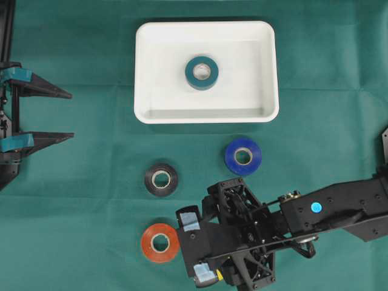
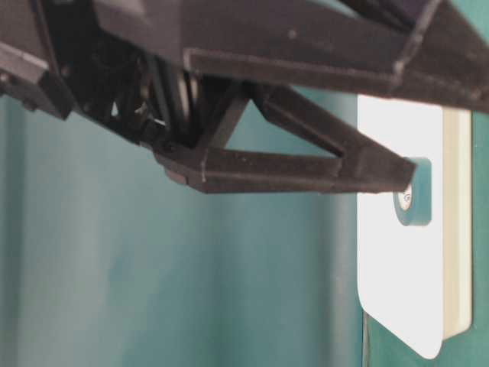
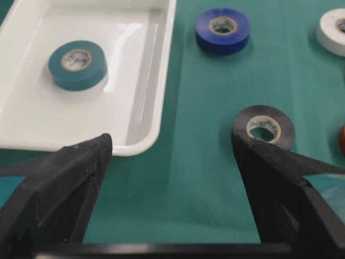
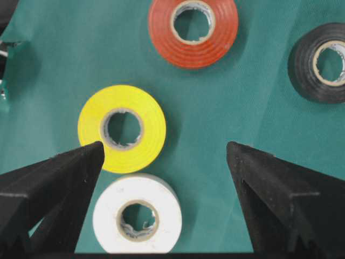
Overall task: Pick up the tape from a random location and place it into the white case.
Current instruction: 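Lower the right gripper into the yellow roll's hole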
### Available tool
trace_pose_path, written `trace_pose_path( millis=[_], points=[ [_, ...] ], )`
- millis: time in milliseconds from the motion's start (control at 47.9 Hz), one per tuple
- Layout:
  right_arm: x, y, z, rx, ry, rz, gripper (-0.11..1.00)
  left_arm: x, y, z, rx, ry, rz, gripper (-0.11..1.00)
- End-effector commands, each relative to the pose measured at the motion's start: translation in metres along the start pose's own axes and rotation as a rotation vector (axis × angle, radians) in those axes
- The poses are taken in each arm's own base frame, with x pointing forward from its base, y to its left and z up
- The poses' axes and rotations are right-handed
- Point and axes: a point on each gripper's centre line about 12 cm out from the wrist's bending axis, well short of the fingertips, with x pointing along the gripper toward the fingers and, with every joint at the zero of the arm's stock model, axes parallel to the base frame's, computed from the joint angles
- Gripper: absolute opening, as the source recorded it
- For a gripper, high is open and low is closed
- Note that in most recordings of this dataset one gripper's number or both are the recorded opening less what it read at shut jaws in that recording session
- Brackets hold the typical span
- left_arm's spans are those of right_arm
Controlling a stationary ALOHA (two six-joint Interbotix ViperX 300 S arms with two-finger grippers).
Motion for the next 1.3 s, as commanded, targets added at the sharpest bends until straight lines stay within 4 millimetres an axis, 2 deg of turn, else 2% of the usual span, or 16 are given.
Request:
trace_pose_path(
  millis=[0,627,1024,1274],
  points=[
    [-0.012,0.002,0.01,0.002,-0.045,0.009,0.91,0.001,0.0,0.004,-0.002,-0.008,0.001,0.95],
    [-0.005,0.001,0.008,0.001,-0.035,0.004,0.91,0.001,0.0,0.003,-0.002,-0.001,0.001,0.95],
    [0.034,0.002,-0.002,-0.005,-0.003,0.0,0.91,0.001,0.0,0.003,-0.002,-0.001,0.001,0.95],
    [0.063,0.001,-0.016,-0.01,-0.025,0.01,0.91,0.001,0.0,0.003,-0.002,-0.001,0.001,0.95]
  ],
)
